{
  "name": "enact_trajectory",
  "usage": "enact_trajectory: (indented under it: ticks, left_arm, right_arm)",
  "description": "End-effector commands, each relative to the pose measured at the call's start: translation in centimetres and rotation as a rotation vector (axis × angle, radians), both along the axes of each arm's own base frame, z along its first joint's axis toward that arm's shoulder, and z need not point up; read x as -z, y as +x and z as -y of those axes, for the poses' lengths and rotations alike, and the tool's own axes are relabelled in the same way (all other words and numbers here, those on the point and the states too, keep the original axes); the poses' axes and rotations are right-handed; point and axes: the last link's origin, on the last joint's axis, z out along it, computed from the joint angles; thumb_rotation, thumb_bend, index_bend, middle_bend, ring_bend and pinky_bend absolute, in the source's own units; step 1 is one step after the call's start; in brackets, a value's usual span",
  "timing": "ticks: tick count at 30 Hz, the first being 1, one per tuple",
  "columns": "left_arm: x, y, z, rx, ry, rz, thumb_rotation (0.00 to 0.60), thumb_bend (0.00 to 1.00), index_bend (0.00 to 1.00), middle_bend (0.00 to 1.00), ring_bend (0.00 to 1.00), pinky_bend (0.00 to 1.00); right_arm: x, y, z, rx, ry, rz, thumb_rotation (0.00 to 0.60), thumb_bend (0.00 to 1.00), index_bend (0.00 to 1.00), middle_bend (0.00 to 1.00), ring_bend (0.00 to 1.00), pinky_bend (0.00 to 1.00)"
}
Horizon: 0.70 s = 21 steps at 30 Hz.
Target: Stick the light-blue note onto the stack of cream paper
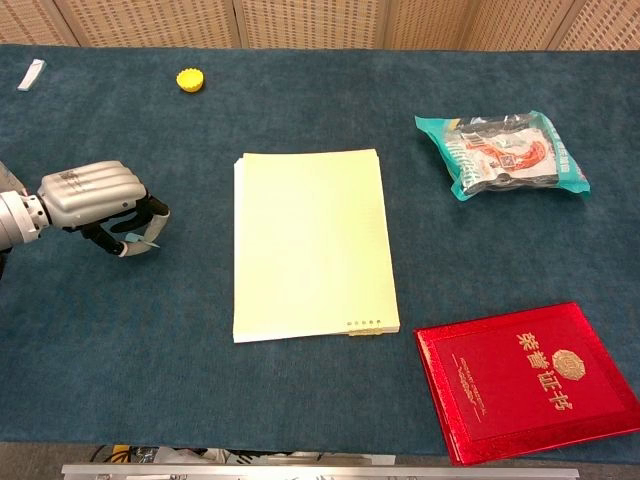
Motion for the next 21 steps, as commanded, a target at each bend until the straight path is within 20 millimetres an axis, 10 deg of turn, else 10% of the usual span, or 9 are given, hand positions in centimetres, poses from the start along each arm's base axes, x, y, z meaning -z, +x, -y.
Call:
enact_trajectory:
  ticks: [1,21]
  left_arm:
    - [-0.4,1.6,-0.1,0.061,-0.002,0.005,0.6,0.33,0.57,0.84,0.87,0.84]
    - [1.8,10.5,1.4,0.268,-0.081,0.059,0.6,0.33,0.57,0.85,0.88,0.84]
  right_arm:
    - [0.1,0.0,0.1,-0.001,0.001,0.001,0.6,0.01,0.05,0.15,0.0,0.0]
    - [-0.4,-0.2,-0.2,-0.014,-0.022,0.017,0.6,0.01,0.05,0.15,0.0,0.0]
